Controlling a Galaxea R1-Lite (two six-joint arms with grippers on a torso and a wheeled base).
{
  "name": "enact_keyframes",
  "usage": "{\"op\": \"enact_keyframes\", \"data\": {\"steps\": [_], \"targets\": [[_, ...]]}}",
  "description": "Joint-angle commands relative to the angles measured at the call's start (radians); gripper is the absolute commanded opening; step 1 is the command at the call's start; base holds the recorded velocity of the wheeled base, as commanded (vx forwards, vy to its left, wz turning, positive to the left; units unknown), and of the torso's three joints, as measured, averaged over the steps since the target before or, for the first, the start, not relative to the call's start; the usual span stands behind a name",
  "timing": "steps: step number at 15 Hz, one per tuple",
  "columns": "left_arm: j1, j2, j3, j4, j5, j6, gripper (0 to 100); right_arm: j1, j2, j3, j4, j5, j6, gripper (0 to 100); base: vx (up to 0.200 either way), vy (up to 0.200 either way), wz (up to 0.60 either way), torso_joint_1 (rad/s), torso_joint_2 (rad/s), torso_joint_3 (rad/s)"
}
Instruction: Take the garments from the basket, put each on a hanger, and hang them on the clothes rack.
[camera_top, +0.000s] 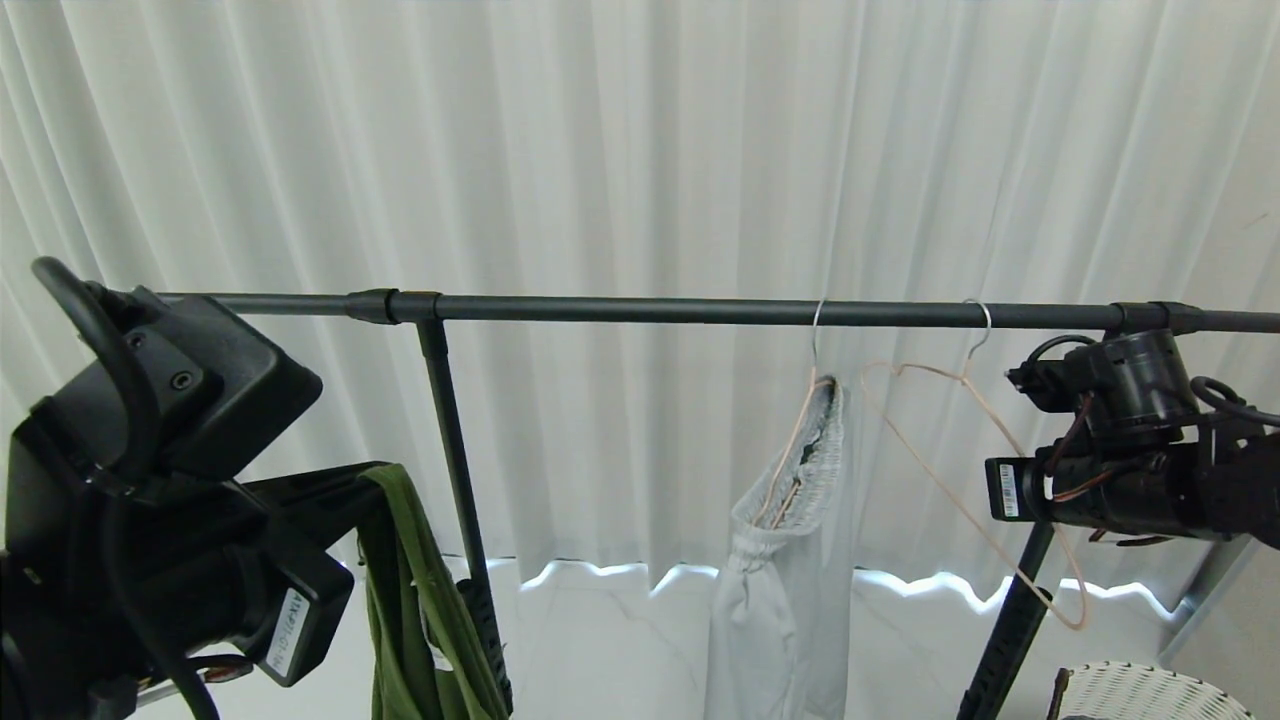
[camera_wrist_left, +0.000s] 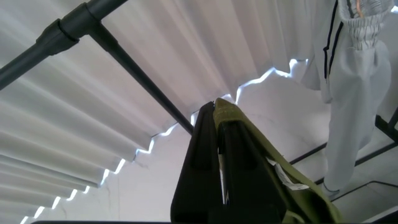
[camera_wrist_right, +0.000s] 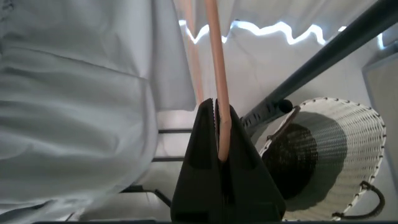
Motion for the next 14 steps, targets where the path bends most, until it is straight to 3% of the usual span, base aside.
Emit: {"op": "enact_keyframes", "data": {"steps": [1, 7, 14], "targets": [[0.000, 0.001, 0.001, -0.007, 0.001, 0.000, 0, 0.000, -0.008, -0.002, -0.001, 0.001, 0.000, 0, 0.000, 0.000, 0.00, 0.000, 0.00, 0.000], [0.000, 0.000, 0.004, -0.028, 0.001, 0.000, 0, 0.001, -0.078, -0.001, 0.001, 0.002, 0.000, 0, 0.000, 0.000, 0.00, 0.000, 0.00, 0.000], [0.000, 0.006, 0.004, -0.051, 0.002, 0.008, 0, 0.010, -0.303, 0.059, 0.081, 0.004, 0.001, 0, 0.000, 0.000, 0.00, 0.000, 0.00, 0.000]]}}
